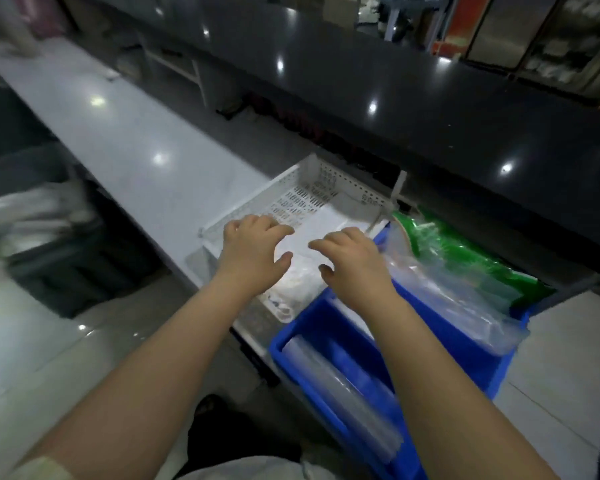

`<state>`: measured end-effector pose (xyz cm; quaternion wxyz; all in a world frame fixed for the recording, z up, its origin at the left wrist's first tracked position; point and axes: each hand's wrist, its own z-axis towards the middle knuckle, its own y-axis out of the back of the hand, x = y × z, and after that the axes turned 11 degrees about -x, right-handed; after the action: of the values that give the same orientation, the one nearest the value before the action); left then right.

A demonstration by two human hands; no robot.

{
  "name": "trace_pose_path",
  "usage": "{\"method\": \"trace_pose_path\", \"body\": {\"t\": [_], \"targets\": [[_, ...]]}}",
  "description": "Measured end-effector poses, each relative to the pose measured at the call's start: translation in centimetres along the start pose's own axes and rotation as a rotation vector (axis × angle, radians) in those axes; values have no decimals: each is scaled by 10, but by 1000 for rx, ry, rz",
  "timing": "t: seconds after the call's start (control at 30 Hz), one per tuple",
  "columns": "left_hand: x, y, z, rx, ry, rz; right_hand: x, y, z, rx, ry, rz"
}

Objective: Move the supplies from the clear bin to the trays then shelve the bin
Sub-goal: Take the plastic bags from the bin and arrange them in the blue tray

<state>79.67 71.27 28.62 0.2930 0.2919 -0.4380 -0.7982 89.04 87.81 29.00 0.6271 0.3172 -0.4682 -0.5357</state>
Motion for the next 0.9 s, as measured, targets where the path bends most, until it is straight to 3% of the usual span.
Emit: {"method": "trace_pose_path", "body": {"t": [0.13,0.3,0.47,0.73,0.9], "targets": [[81,33,-35,-43,221,61,77,-34,40,53,215,17],[191,73,-90,-232,406,137,192,-88,87,124,466,45],[319,114,-135,-190,581,222,319,-150,137,181,650,96],[491,139,-185,-33,751,262,471,-258,209,344,693,107],[575,140,-180,14,801,214,531,-310,254,425,691,117]]}}
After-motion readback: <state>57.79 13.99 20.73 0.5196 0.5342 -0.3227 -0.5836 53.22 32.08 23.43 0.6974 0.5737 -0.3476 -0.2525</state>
